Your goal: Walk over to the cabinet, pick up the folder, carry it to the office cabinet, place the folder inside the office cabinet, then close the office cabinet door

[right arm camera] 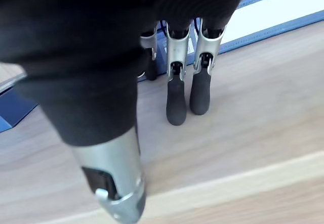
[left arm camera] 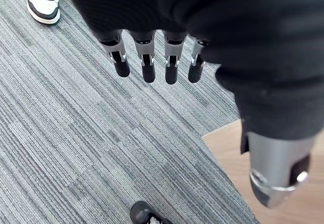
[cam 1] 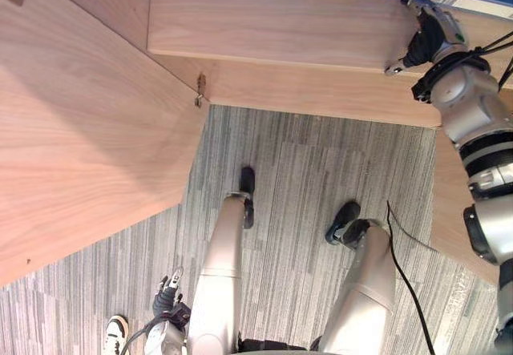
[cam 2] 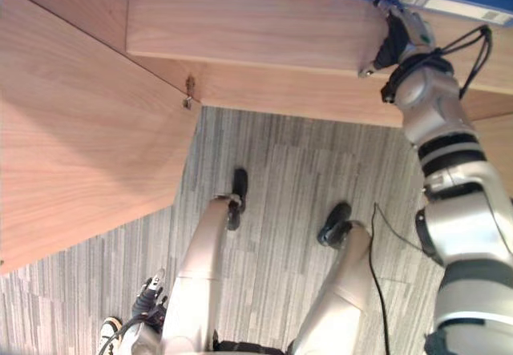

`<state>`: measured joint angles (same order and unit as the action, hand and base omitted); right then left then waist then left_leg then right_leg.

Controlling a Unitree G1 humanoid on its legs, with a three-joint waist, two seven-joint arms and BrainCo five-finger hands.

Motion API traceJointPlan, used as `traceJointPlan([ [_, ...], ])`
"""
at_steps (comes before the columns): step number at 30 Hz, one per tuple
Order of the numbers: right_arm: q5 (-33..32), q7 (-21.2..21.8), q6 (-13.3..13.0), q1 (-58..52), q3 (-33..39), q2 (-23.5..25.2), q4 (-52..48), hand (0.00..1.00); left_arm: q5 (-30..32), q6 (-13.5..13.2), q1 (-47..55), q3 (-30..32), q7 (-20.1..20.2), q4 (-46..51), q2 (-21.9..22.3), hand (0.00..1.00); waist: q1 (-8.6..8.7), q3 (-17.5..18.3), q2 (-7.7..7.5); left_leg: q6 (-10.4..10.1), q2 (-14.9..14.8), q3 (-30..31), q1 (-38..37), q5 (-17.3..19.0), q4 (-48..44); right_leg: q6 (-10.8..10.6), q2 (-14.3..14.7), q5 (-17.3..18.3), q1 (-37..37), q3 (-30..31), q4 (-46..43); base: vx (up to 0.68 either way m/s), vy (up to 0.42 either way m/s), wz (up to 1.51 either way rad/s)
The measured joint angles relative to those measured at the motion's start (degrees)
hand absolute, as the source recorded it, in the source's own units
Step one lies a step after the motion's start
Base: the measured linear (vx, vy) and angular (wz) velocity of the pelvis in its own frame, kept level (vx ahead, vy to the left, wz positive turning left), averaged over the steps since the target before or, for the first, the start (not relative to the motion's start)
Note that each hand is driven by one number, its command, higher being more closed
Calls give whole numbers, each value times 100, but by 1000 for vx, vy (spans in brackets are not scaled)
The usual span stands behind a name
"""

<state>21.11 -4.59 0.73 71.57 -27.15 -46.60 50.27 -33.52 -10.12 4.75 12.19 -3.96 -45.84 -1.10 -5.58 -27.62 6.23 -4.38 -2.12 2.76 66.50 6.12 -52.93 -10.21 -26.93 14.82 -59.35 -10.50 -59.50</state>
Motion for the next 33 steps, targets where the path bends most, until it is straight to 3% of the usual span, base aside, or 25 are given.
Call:
traceJointPlan([
  [7, -27, -155, 248, 709, 86, -712, 234, 0, 0, -1, 40, 46, 71, 159, 17, 0, -50, -69, 6, -9, -17, -53, 136, -158, 28, 16, -55, 7, -128, -3, -92, 64, -25, 8],
  [11, -425, -138, 245, 706, 86, -708, 292, 0, 3, -3, 40, 52, 117, 349, 42, 0, -40, -71, 9, -13, -21, -59, 132, -171, 25, 33, -55, 19, -130, -11, -104, 97, -28, 0],
  [33, -449, -116, 239, 223, 143, -586, 378, 0, 4, 31, 39, 53, 119, 542, 83, 0, -60, -68, 13, -7, -104, -131, -151, -165, 147, 55, 15, 21, 109, -16, 33, 84, -20, -2],
])
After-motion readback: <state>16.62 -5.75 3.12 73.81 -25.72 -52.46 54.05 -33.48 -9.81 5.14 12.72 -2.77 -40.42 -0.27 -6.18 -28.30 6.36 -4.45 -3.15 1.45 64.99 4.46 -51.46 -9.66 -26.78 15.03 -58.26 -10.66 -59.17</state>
